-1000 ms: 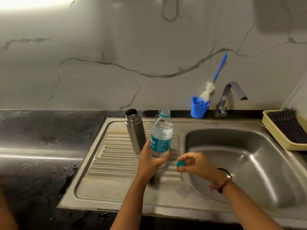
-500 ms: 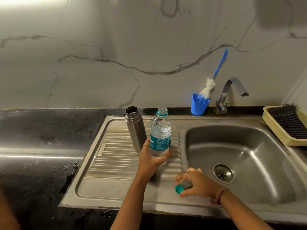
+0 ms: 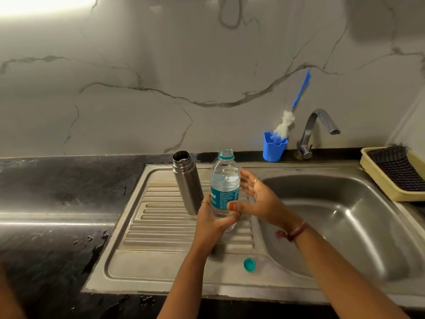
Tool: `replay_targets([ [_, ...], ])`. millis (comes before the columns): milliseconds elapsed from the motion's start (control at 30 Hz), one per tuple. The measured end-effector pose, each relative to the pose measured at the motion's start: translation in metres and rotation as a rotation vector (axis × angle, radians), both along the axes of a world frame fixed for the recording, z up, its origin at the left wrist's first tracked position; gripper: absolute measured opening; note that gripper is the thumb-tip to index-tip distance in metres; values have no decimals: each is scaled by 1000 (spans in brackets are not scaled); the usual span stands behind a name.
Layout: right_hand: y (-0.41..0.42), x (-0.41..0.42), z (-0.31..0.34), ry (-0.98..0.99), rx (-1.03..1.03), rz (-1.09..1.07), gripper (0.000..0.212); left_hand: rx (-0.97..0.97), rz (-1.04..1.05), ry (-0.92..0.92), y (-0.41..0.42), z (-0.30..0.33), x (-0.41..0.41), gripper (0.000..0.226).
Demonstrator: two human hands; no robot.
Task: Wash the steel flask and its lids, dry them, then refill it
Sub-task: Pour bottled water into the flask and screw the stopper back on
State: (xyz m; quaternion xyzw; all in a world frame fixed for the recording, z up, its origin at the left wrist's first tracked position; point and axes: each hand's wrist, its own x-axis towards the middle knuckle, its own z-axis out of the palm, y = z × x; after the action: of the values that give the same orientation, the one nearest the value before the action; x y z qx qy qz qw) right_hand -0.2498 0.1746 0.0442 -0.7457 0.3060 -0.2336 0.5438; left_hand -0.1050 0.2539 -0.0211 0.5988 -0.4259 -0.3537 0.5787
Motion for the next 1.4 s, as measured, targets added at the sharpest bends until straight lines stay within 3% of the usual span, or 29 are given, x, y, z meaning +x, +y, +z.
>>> replay_targets([
  [67, 5, 14, 7, -20, 19, -32, 101, -5, -17, -10, -3, 2, -2, 64],
  [233, 12, 32, 7, -145, 30, -196, 70, -33, -44, -13, -6, 11, -9, 63],
  [500, 10, 42, -2, -242, -16, -384, 63, -23, -103, -67, -15, 8, -7, 73],
  [633, 2, 40, 5, -281, -38, -408, 61, 12, -168, -293, -14, 18, 11, 83],
  [733, -5, 36, 11, -307, -17, -376, 57, -47, -46, -423, -8, 30, 35, 93],
  [800, -10, 32, 12, -320, 4, -384, 56, -166, 109, -469, -5, 34, 50, 80],
  [900, -16, 27, 10, -335, 9, -388, 53, -252, 427, -421, -8, 32, 70, 53],
  [967, -20, 25, 7, -334, 10, -395, 53, -196, 567, -362, -16, 27, 81, 49],
  [1133, -29, 20, 0, -336, -5, -417, 52, 124, 413, -294, -39, 16, 95, 101],
  [1200, -32, 18, -3, -340, -11, -426, 51, 159, 367, -288, -46, 13, 96, 110],
  [1400, -40, 10, -10, -341, -29, -454, 44, 145, 348, -212, -58, 8, 99, 67],
])
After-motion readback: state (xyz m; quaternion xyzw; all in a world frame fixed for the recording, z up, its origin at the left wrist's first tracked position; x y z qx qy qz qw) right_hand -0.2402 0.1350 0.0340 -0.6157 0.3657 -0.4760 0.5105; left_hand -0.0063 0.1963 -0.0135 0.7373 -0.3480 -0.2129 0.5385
